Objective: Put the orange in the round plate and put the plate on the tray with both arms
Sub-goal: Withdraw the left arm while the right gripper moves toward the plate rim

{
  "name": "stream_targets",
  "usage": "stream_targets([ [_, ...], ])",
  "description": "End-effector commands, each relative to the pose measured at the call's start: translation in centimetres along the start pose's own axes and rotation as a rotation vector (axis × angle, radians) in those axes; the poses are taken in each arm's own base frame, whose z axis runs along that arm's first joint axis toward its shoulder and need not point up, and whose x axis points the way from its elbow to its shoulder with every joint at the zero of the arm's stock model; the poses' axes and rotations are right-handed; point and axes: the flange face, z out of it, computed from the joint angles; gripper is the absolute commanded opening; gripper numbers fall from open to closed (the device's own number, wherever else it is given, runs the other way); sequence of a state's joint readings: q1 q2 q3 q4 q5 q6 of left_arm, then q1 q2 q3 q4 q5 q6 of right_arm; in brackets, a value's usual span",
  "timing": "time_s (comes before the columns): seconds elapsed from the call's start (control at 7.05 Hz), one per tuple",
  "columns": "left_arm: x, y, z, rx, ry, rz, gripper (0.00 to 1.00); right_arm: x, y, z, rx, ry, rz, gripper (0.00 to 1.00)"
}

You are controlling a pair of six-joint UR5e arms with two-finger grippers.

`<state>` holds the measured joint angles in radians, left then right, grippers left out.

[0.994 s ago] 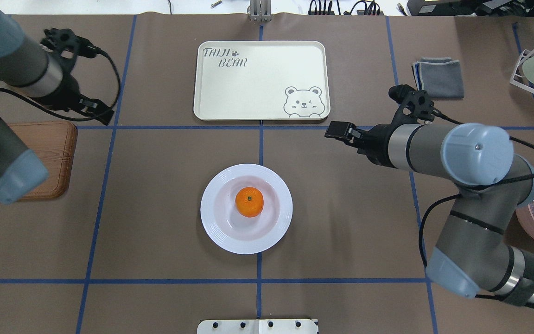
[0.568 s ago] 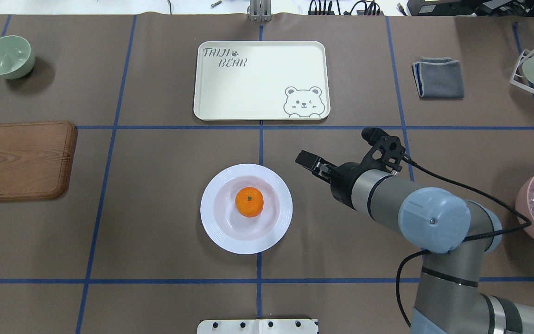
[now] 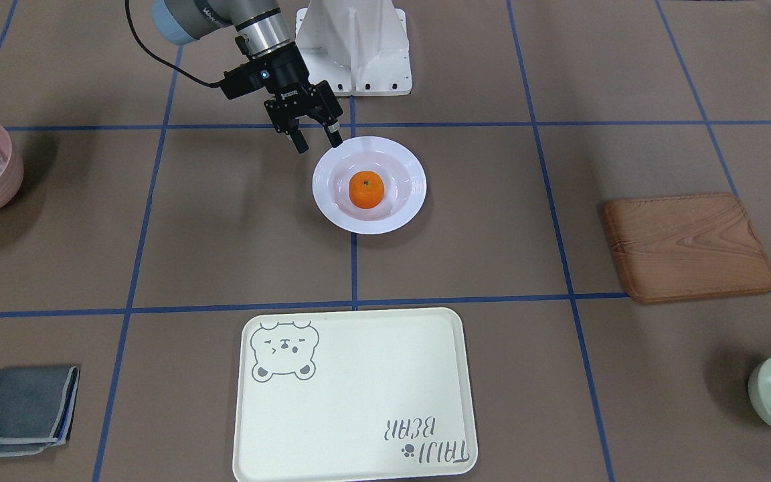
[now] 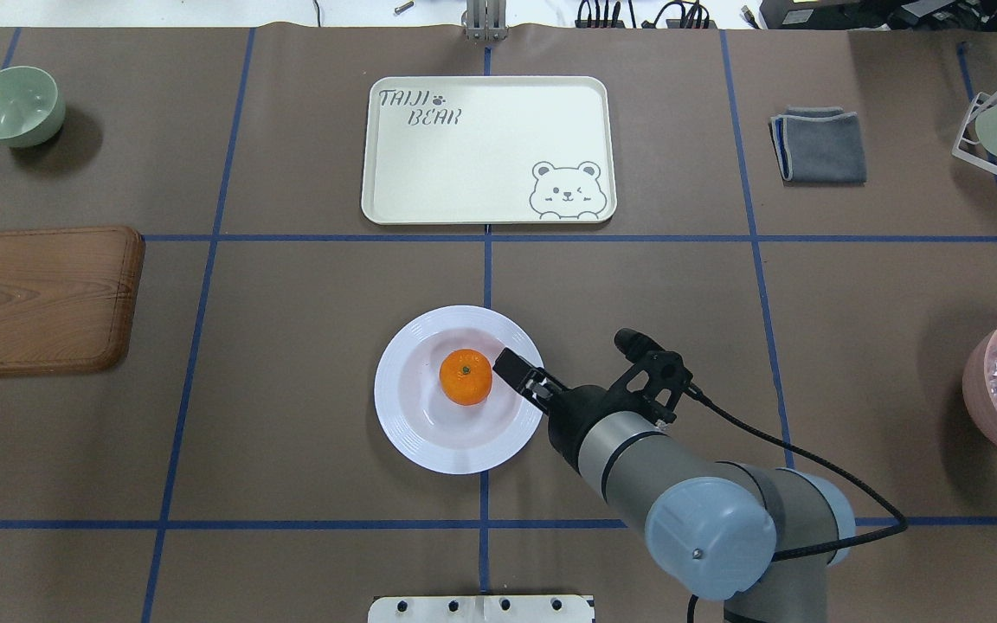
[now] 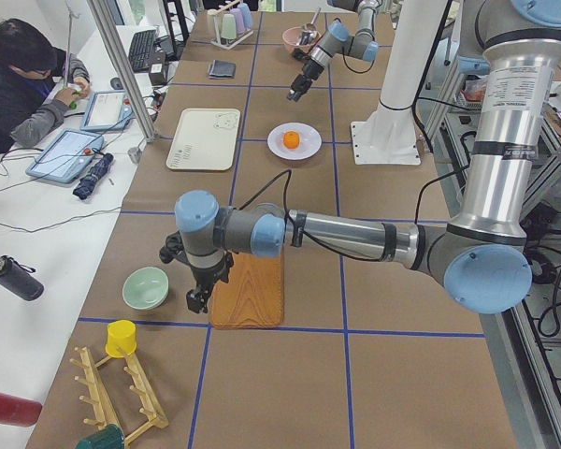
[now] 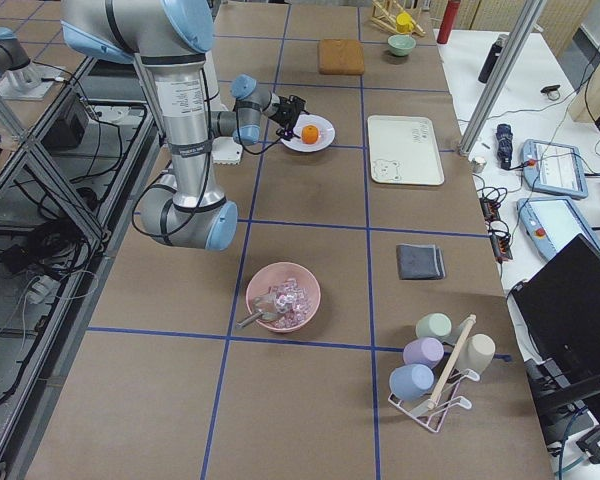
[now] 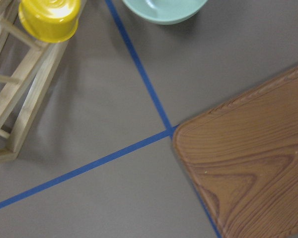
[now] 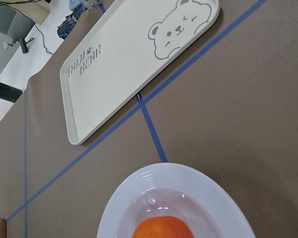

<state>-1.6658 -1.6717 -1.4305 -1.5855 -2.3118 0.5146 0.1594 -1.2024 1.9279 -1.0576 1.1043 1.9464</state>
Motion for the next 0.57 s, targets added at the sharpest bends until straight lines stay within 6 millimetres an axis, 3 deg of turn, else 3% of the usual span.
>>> stream_targets([
  [0.0, -1.7, 2.8, 0.5, -0.003, 0.012, -0.011, 0.99, 2.3, 3.0, 1.7, 0.016, 0.126, -0.032, 0.95],
  [0.14, -2.0, 3.4, 0.5, -0.002, 0.012, -0.019, 0.99, 4.0, 4.3, 3.1, 0.017, 0.152, -0.03, 0.95],
  [0.43, -2.1, 4.5, 0.9, -0.006, 0.015, -0.031, 0.99, 4.7, 5.7, 3.3, 0.029, 0.153, 0.029, 0.94],
])
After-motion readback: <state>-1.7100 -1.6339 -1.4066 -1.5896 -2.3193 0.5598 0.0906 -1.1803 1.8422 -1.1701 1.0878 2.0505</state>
